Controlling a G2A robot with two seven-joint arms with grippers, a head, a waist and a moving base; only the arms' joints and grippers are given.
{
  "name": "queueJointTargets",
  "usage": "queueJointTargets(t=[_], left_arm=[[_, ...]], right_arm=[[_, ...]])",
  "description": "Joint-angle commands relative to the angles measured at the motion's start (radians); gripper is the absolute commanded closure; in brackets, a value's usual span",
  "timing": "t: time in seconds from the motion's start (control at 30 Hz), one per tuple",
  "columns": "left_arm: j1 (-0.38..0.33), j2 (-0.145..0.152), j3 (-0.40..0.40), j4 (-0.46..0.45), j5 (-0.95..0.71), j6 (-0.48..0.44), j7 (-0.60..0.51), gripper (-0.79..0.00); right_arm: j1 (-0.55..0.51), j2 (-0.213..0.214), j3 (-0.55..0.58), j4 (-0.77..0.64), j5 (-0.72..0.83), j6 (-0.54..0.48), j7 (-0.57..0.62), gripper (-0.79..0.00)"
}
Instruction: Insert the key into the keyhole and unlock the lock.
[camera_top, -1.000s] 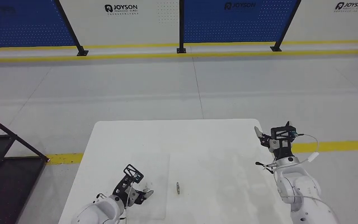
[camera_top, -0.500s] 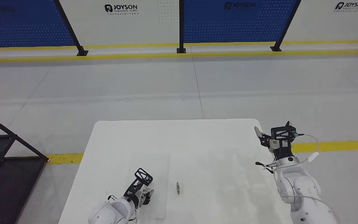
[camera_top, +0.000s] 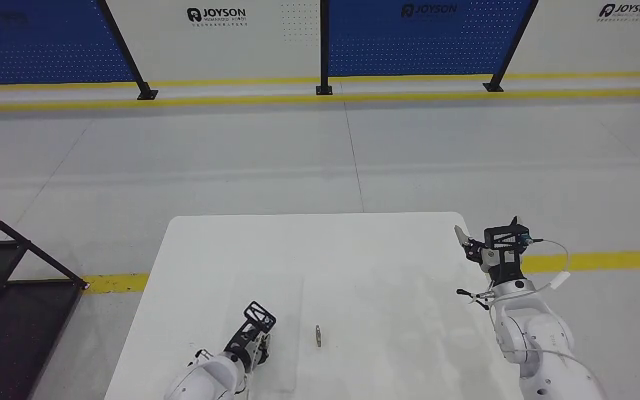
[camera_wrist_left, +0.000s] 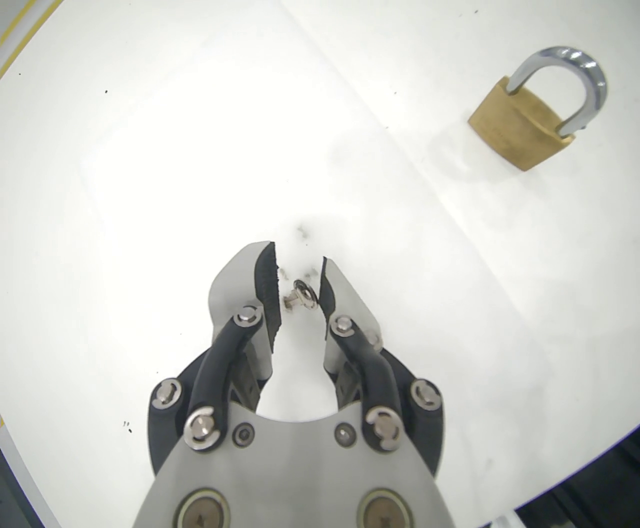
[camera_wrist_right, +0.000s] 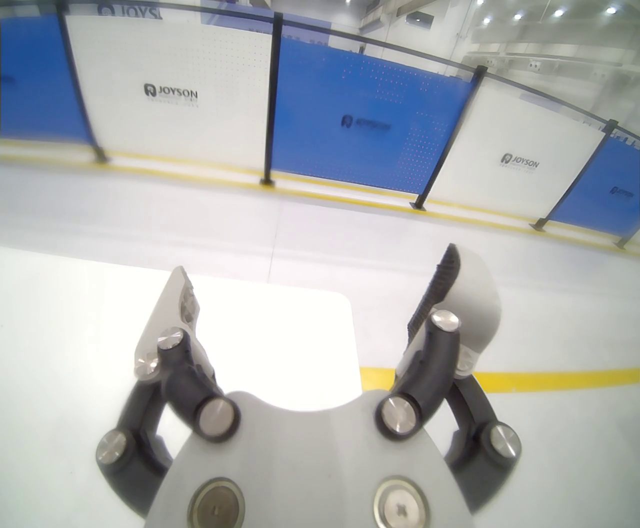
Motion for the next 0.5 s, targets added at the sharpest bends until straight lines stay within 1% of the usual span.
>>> queueJointTargets(t=[0.0,0.1,0.13,0.17,0.2,0.47], left_arm=[[0.002,0.001,-0.001,-0.005,0.001,0.0,-0.003,-0.157],[0.002,0.002,-0.004,-0.009,0.003,0.0,-0.005,-0.071],[0.002,0.002,-0.005,-0.008,0.003,0.001,-0.005,-0.062],[0.002,0.002,-0.005,-0.007,0.003,0.001,-0.004,-0.018],[0.001,0.002,-0.006,-0.006,0.005,0.003,-0.003,0.0],[0.006,0.004,-0.012,-0.019,0.012,0.018,0.009,0.0]], right_arm=[[0.0,0.0,0.0,0.0,0.0,0.0,0.0,-0.785],[0.0,0.0,0.0,0.0,0.0,0.0,0.0,-0.785],[0.0,0.0,0.0,0.0,0.0,0.0,0.0,-0.785],[0.0,0.0,0.0,0.0,0.0,0.0,0.0,-0.785],[0.0,0.0,0.0,0.0,0.0,0.0,0.0,-0.785],[0.0,0.0,0.0,0.0,0.0,0.0,0.0,-0.785]])
